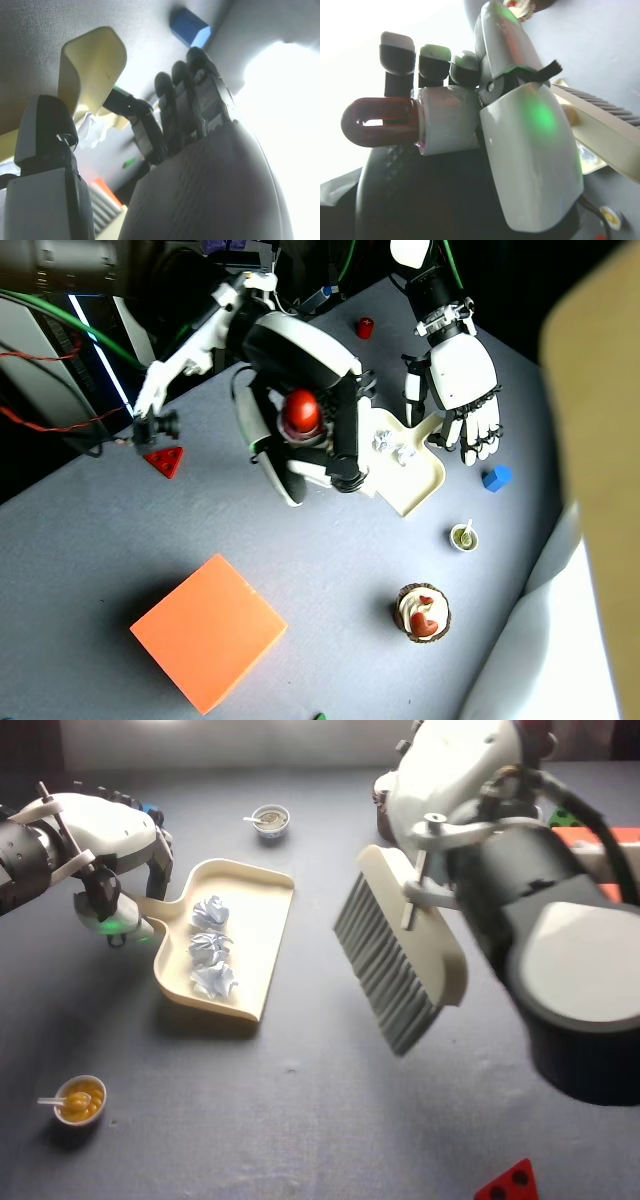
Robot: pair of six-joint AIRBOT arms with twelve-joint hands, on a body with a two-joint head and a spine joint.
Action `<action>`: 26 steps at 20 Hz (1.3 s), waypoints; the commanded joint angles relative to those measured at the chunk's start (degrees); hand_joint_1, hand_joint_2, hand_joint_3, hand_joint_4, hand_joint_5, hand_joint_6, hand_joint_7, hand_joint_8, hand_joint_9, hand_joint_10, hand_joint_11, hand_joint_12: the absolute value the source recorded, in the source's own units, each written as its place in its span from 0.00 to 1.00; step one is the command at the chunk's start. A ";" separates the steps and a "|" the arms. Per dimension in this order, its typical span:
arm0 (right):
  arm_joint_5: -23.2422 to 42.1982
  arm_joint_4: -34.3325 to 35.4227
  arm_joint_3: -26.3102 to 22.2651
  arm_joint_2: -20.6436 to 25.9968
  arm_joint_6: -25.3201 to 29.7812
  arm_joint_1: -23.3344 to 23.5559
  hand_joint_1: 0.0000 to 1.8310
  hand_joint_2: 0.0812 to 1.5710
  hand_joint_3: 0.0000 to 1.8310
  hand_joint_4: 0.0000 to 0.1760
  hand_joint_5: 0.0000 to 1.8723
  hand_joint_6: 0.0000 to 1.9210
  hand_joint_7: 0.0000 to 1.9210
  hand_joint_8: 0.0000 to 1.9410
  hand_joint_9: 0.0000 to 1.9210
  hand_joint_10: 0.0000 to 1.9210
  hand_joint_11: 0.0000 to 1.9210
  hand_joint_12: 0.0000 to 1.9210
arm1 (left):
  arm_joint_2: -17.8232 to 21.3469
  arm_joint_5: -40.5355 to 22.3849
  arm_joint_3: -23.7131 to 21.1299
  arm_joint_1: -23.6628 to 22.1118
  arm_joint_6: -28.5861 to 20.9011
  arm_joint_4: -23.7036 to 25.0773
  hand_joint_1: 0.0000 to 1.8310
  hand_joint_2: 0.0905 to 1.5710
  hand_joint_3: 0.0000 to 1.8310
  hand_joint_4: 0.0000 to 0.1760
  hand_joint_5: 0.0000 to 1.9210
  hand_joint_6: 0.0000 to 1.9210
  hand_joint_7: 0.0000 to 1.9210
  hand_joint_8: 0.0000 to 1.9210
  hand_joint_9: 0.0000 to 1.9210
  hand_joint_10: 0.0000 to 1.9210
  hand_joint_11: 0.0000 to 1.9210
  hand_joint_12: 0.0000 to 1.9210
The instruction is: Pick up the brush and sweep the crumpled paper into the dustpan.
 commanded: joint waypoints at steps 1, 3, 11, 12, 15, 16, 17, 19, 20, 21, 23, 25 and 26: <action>-0.18 -5.97 -1.30 1.54 0.32 1.16 0.72 0.77 0.00 0.00 0.55 1.00 0.56 1.00 0.54 1.00 0.52 1.00 | 0.66 4.88 0.27 -0.47 0.08 1.47 0.58 0.67 0.00 0.00 0.42 0.08 0.16 0.00 0.13 0.00 0.11 0.06; 3.28 -3.23 -4.20 3.32 0.80 1.15 0.74 0.77 0.00 0.00 0.54 1.00 0.56 1.00 0.55 1.00 0.55 1.00 | 0.66 4.99 0.26 -0.53 0.07 1.59 0.57 0.65 0.00 0.03 0.39 0.00 0.16 0.00 0.13 0.00 0.11 0.06; 9.05 0.80 -11.04 7.50 2.72 2.06 0.52 0.66 0.00 0.00 0.48 1.00 0.48 1.00 0.46 1.00 0.42 1.00 | 0.69 5.02 0.19 -1.08 0.06 2.50 0.55 0.63 0.00 0.27 0.36 0.00 0.16 0.00 0.13 0.00 0.10 0.06; 9.35 1.10 -11.36 7.71 2.72 2.20 0.49 0.63 0.00 0.00 0.51 1.00 0.50 1.00 0.48 1.00 0.43 1.00 | 0.72 5.02 0.17 -1.17 0.05 2.60 0.56 0.62 0.00 0.27 0.37 0.01 0.17 0.00 0.13 0.00 0.10 0.06; 10.98 4.32 -13.01 9.17 2.83 3.37 0.46 0.54 0.00 0.00 0.42 0.97 0.38 1.00 0.33 1.00 0.28 1.00 | 0.87 5.02 -0.16 -1.48 0.04 3.00 0.55 0.63 0.00 0.25 0.37 0.00 0.16 0.00 0.12 0.00 0.09 0.06; 11.10 5.03 -13.46 9.62 2.83 3.58 0.44 0.53 0.00 0.00 0.38 0.92 0.31 1.00 0.27 1.00 0.23 1.00 | 0.98 5.02 -0.37 -1.49 0.04 3.07 0.55 0.62 0.00 0.21 0.38 0.01 0.16 0.00 0.13 0.00 0.09 0.06; 11.51 5.84 -14.11 10.33 2.83 3.70 0.38 0.56 0.00 0.00 0.29 0.88 0.21 1.00 0.19 1.00 0.17 1.00 | 1.17 5.02 -0.61 -1.59 0.03 3.28 0.54 0.63 0.00 0.28 0.37 0.00 0.16 0.00 0.12 0.00 0.09 0.06; 12.52 6.68 -15.27 11.75 3.04 3.75 0.33 0.56 0.00 0.00 0.22 0.66 0.16 0.91 0.15 1.00 0.12 1.00 | 1.49 5.01 -0.75 -2.29 0.01 4.06 0.54 0.63 0.00 0.25 0.37 0.00 0.15 0.00 0.12 0.00 0.09 0.06; 12.85 6.87 -15.75 12.35 3.37 3.75 0.28 0.55 0.00 0.00 0.21 0.48 0.12 0.76 0.10 0.93 0.05 1.00 | 1.64 5.00 -0.70 -2.80 0.01 4.64 0.54 0.63 0.00 0.28 0.37 0.00 0.15 0.00 0.12 0.00 0.09 0.06; 12.86 7.12 -16.31 13.00 3.47 3.75 0.25 0.56 0.00 0.00 0.22 0.25 0.13 0.52 0.08 0.72 0.01 0.90 | 1.87 4.98 -0.58 -3.60 0.00 5.43 0.54 0.63 0.00 0.33 0.37 0.00 0.15 0.00 0.12 0.00 0.10 0.06; 12.86 7.26 -16.84 13.62 3.47 3.75 0.22 0.55 0.00 0.00 0.23 0.03 0.26 0.11 0.23 0.24 0.01 0.69 | 2.02 4.81 -0.34 -4.84 -0.02 6.81 0.54 0.63 0.00 0.32 0.37 0.00 0.16 0.00 0.12 0.00 0.09 0.06; 12.59 7.34 -17.42 14.60 3.47 3.78 0.20 0.54 0.00 0.00 0.17 0.00 0.22 0.01 0.23 0.03 0.10 0.33 | 2.11 4.72 -0.23 -6.22 -0.03 8.26 0.54 0.63 0.00 0.26 0.37 0.00 0.16 0.00 0.13 0.00 0.09 0.06; 12.52 7.54 -17.62 15.03 3.47 3.91 0.20 0.53 0.00 0.00 0.14 0.00 0.17 0.00 0.18 0.00 0.12 0.19 | 2.16 4.47 -0.27 -6.89 -0.03 9.26 0.54 0.63 0.00 0.25 0.37 0.00 0.17 0.01 0.14 0.01 0.10 0.06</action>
